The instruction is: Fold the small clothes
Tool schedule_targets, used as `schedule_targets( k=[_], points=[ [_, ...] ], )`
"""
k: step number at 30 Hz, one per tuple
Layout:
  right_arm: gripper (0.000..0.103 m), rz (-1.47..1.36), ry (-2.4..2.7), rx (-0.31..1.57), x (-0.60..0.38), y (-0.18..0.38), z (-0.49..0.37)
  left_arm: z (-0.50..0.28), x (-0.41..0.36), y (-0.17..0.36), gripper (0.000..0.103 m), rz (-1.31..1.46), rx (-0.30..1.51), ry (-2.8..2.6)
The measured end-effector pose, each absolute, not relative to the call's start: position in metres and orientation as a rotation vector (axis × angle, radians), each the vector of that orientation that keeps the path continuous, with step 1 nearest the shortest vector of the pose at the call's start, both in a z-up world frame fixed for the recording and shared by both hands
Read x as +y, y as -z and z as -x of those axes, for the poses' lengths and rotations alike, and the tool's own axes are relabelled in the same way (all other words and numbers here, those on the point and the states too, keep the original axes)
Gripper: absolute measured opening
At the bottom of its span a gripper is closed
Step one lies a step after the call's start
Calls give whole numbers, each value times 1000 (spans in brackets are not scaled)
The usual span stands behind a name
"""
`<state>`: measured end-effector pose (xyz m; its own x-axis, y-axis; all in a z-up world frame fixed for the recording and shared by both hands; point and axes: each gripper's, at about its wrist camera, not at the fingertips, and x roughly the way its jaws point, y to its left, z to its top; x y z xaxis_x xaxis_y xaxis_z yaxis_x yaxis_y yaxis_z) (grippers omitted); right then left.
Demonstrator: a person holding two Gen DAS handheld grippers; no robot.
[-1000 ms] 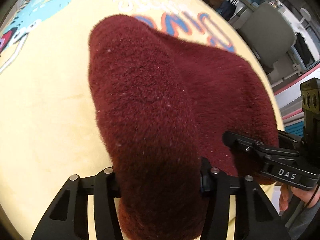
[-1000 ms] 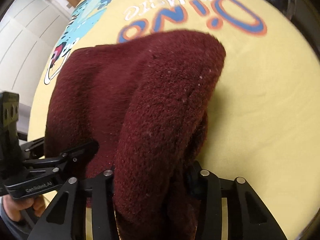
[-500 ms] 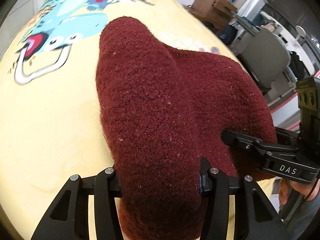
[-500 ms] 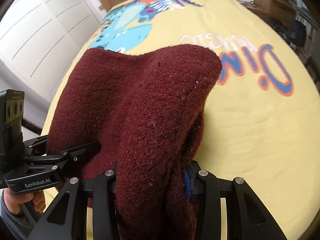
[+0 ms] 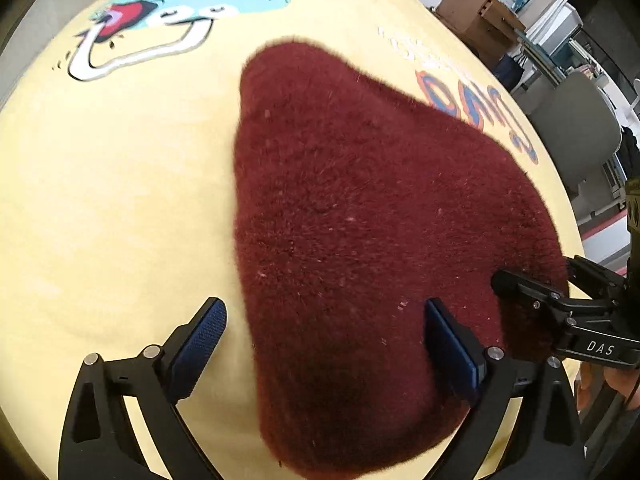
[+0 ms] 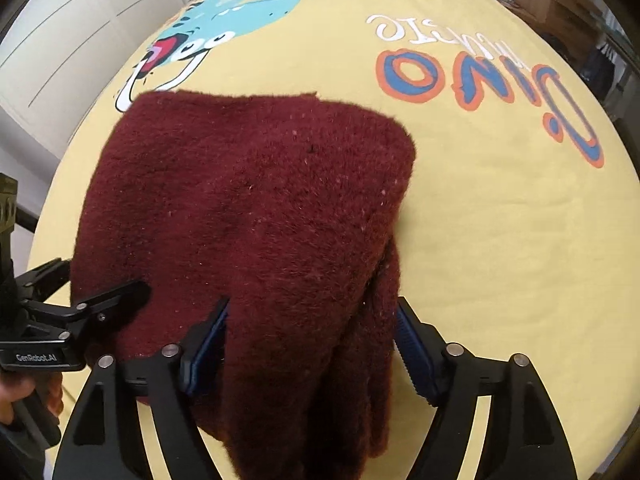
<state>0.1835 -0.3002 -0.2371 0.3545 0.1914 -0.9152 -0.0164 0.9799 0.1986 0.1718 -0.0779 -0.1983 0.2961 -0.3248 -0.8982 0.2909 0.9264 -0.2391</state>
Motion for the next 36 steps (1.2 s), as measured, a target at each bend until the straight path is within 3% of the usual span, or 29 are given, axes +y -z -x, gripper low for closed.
schedule_targets(
  k=[8, 22, 27, 36],
  points=[
    [80, -120, -115, 1144, -306, 204, -148, -153, -62, 188, 102, -53, 1176, 362],
    [91, -108, -35, 1109, -333, 246, -118, -151, -84, 236, 103, -113, 1135, 323],
    [91, -122, -17, 1104, -331, 237, -113, -144, -88, 217, 102, -148, 1115, 280],
    [91, -86, 33, 1006, -322, 165, -74, -110, -69, 138, 102, -122, 1006, 196]
  ],
)
